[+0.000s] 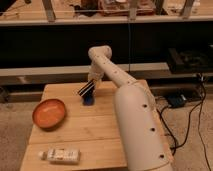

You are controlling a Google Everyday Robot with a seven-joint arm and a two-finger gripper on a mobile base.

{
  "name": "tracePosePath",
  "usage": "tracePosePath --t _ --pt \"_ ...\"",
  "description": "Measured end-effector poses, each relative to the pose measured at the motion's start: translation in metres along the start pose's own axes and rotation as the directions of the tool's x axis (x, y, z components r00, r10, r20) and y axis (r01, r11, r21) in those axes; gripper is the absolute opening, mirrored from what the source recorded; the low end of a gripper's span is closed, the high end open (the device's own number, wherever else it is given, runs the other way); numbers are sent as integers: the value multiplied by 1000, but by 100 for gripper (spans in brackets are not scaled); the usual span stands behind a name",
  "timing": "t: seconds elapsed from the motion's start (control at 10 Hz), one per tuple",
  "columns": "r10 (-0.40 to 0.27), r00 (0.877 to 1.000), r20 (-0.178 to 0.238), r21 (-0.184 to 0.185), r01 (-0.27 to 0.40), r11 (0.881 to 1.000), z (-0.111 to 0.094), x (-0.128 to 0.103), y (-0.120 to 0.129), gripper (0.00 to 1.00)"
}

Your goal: Place the eraser on the white sponge

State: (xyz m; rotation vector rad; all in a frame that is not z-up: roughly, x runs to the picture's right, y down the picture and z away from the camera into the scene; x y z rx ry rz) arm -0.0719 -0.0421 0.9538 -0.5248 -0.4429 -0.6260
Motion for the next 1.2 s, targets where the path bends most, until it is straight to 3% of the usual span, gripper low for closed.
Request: tracePosePath --t 0.3,0.6,1.2 --pt "-23 1000 -3 -7 23 1000 -1 -1 0 35" --pt "-49 999 -4 -17 49 999 -1 0 -1 56" --pt "-100 995 -6 -36 100 994 -3 0 1 58"
